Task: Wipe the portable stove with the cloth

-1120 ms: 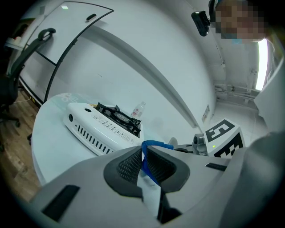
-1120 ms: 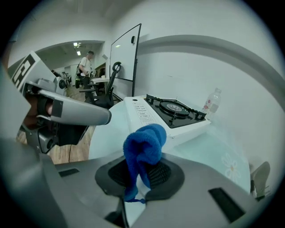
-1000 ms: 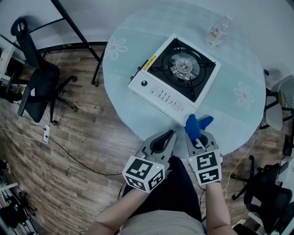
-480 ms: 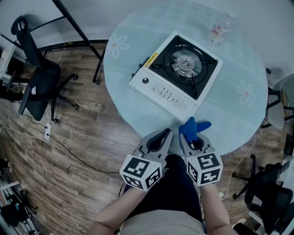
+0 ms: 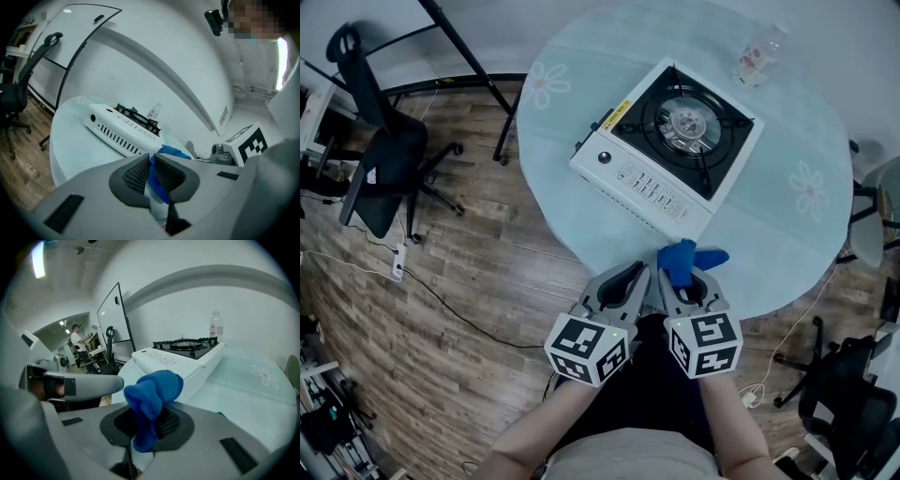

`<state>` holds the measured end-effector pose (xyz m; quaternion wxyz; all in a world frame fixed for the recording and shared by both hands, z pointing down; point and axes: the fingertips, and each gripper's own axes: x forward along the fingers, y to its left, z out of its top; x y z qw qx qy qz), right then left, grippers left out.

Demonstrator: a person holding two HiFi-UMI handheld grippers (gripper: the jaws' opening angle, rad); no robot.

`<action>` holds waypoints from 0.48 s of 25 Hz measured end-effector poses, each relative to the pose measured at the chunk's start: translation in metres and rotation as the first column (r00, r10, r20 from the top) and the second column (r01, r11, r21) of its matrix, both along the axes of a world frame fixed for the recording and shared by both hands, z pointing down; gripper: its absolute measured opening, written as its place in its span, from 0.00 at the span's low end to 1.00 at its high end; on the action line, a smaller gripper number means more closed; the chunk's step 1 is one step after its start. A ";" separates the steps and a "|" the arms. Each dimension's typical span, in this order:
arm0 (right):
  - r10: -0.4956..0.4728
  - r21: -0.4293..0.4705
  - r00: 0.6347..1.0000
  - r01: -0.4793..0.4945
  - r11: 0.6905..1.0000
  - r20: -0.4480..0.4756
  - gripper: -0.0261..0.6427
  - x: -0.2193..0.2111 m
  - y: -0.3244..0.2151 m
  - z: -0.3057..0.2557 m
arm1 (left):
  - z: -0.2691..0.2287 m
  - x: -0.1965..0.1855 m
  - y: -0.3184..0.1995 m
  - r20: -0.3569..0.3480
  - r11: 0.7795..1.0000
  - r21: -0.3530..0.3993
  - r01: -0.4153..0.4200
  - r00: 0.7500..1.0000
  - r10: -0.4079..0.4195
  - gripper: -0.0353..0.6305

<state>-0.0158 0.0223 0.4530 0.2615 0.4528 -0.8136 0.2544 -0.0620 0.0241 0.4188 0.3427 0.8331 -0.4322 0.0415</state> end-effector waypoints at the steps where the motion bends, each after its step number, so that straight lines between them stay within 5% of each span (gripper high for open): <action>1: 0.013 -0.002 1.000 -0.013 1.000 0.006 0.14 -0.001 -0.003 0.001 | 0.000 -0.001 0.000 0.001 1.000 0.000 0.002 1.000 -0.002 0.13; 12: 0.076 0.036 0.997 -0.076 0.996 -0.005 0.14 -0.022 -0.024 0.009 | 0.003 -0.016 -0.005 -0.001 0.999 -0.004 0.045 0.999 -0.045 0.13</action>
